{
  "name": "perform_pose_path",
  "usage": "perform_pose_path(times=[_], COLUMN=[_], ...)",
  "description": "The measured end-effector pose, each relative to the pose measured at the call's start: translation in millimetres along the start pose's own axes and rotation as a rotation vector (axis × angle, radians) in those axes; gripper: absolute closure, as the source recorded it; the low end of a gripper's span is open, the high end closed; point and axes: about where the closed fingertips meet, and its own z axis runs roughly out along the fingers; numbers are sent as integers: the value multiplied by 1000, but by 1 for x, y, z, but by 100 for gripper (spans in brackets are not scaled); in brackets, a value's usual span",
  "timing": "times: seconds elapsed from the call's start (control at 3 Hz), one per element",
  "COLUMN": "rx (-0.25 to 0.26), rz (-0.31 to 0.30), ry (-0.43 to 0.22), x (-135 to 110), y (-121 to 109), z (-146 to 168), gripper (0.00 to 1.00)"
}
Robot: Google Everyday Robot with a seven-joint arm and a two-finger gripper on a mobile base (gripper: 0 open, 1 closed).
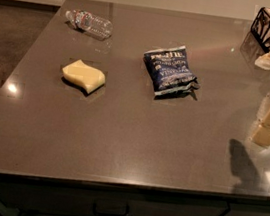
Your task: Pick blue chip bag
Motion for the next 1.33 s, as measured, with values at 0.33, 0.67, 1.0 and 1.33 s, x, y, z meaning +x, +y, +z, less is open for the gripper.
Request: perform_pose_path(times=[0.33, 0.67, 1.0, 1.33], rx=[0, -13, -10, 30], rz=[0, 32, 122, 201], ry=[0, -20, -62, -86], x=[0, -10, -23, -38], y=[0, -17, -55, -92], z=[0, 12, 38, 63], gripper=[0, 0, 0, 0])
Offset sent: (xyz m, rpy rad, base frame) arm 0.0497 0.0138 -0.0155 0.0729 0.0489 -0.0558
